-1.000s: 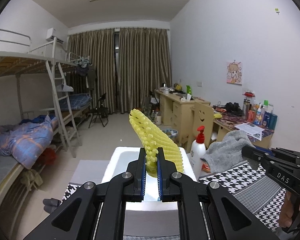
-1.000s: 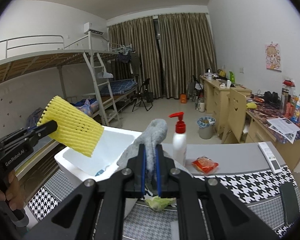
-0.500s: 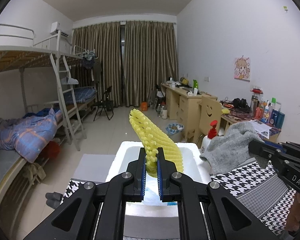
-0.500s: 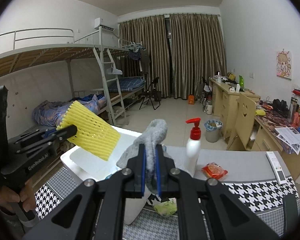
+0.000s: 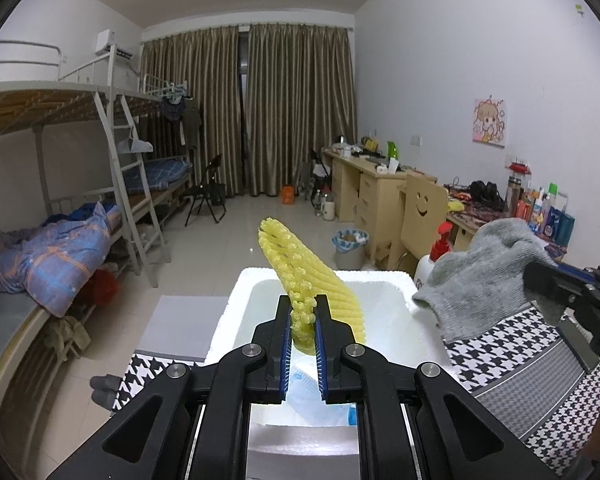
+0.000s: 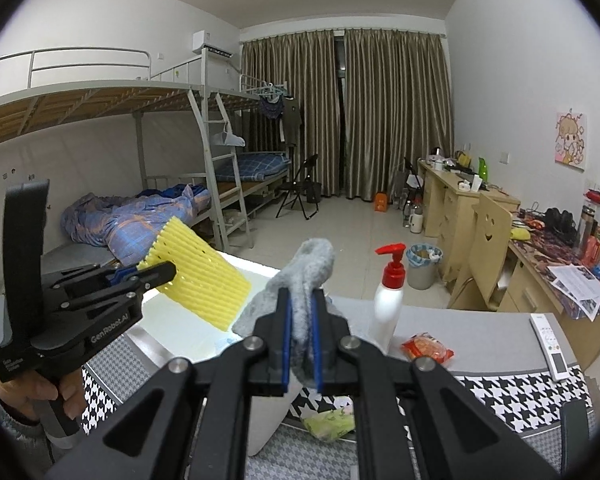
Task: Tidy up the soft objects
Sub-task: 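Open the left tool to drop the yellow mesh into the foam box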
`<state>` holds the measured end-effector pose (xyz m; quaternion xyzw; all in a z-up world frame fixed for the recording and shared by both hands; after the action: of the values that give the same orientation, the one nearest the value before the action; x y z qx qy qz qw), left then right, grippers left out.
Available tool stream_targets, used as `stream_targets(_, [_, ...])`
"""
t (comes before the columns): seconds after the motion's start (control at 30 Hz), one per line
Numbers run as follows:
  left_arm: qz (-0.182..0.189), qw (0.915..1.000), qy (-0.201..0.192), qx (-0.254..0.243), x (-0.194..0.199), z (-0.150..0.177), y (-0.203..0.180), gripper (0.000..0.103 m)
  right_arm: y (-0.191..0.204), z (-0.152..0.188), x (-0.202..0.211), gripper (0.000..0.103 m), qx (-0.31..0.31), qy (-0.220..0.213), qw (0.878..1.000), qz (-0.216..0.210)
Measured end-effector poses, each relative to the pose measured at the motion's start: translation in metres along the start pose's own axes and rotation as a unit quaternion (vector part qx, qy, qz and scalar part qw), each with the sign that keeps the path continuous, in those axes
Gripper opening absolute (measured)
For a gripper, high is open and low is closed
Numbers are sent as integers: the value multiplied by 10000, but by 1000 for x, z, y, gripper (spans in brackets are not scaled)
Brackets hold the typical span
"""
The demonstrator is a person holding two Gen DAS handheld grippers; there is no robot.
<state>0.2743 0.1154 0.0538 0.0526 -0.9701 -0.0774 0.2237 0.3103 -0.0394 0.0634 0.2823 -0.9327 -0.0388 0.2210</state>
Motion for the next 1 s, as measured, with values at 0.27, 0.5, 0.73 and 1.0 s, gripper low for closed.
stream_targets(0.27, [-160, 9994, -119, 299, 8, 1, 14, 76, 0, 0, 0, 11, -48, -23, 10000, 19])
stream_targets(0.5, [-278, 9983, -316, 403, 23, 0, 22, 94, 6, -3, -2, 11, -51, -17, 9999, -92])
stream_targets(0.73, [-471, 9971, -421, 425, 30, 1, 29, 102, 16, -4, -7, 11, 17, 6, 9998, -214])
stream_targets(1.0, [-636, 9958, -495, 441, 42, 4, 41, 102, 28, -5, -19, 12, 64, 97, 9991, -403])
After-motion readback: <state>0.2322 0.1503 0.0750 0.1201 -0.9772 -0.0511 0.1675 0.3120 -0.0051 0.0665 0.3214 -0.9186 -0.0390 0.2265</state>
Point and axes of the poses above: each gripper's, at about its wrist camera, not at the fingertips, and x roughly against the way its jaws point, y to its left, z to its underside, the point moved 6 cm from there along -x, roughly the way its jaws point, and after that the axes turned 12 degrees about -x, right-handed, at the moved point
